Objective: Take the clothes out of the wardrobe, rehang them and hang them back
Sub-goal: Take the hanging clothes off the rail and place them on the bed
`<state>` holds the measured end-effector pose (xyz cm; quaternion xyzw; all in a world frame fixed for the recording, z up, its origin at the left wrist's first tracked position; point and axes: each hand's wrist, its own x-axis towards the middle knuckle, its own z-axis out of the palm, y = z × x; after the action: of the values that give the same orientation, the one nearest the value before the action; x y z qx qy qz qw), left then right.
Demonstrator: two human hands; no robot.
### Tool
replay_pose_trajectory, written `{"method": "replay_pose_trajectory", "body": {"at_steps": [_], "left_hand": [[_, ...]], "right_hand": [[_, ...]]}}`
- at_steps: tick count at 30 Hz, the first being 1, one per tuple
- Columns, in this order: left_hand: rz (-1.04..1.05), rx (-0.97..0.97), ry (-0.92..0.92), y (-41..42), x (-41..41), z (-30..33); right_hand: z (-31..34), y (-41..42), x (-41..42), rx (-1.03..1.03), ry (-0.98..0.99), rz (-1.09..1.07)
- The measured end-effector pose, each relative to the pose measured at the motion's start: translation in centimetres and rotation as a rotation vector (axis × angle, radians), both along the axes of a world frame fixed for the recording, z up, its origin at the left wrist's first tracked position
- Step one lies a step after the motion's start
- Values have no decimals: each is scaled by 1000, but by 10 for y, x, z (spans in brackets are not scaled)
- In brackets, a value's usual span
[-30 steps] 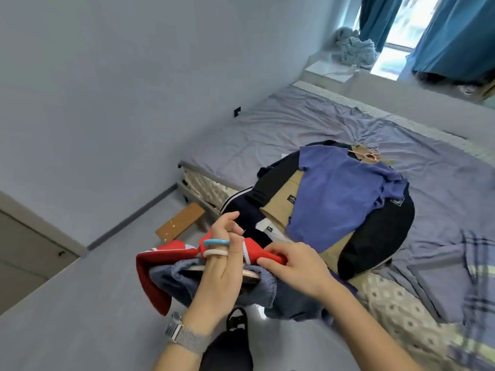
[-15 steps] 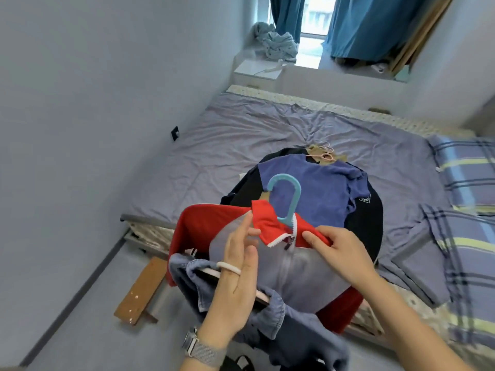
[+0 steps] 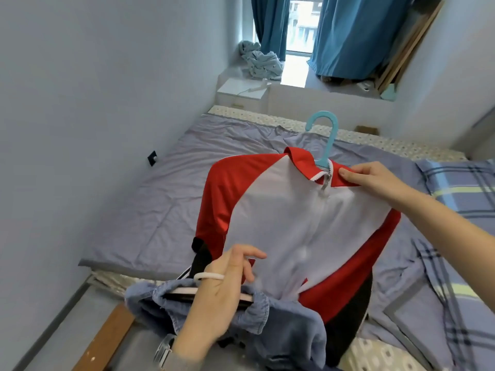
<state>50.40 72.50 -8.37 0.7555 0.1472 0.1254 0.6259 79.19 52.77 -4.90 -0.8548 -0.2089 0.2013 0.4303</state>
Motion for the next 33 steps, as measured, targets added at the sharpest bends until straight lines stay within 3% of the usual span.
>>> {"method": "replay_pose_trajectory", "body": {"at_steps": [6, 9, 12, 14, 16, 18, 21, 23, 25, 28, 33], "left_hand": [[70, -37, 116, -13, 93, -4], [103, -33, 160, -17, 130, -14], [112, -38, 182, -11, 152, -22], [144, -25, 194, -5, 163, -26], [197, -38, 214, 0, 175, -29], [186, -34, 241, 3, 189, -27], [165, -1, 254, 8, 208, -26], [141, 41, 237, 9, 221, -28], [104, 39, 231, 8, 234, -32], [43, 31, 213, 6, 252, -36], [-66, 40, 110, 8, 276, -1]], "right_hand": [[-20, -2, 152, -238, 23, 82], [-83, 5, 224, -496, -152, 10], [-152, 19, 239, -826, -325, -132], [-186, 38, 211, -758, -220, -29], [-196, 57, 166, -506, -6, 187], [-177, 66, 117, -267, 246, 348], [-125, 62, 55, -181, 554, 669], [-114, 56, 24, -197, 481, 743], [-117, 63, 4, -314, 262, 606], [-136, 66, -13, -472, 119, 426], [-118, 45, 12, -76, -40, 165]]}}
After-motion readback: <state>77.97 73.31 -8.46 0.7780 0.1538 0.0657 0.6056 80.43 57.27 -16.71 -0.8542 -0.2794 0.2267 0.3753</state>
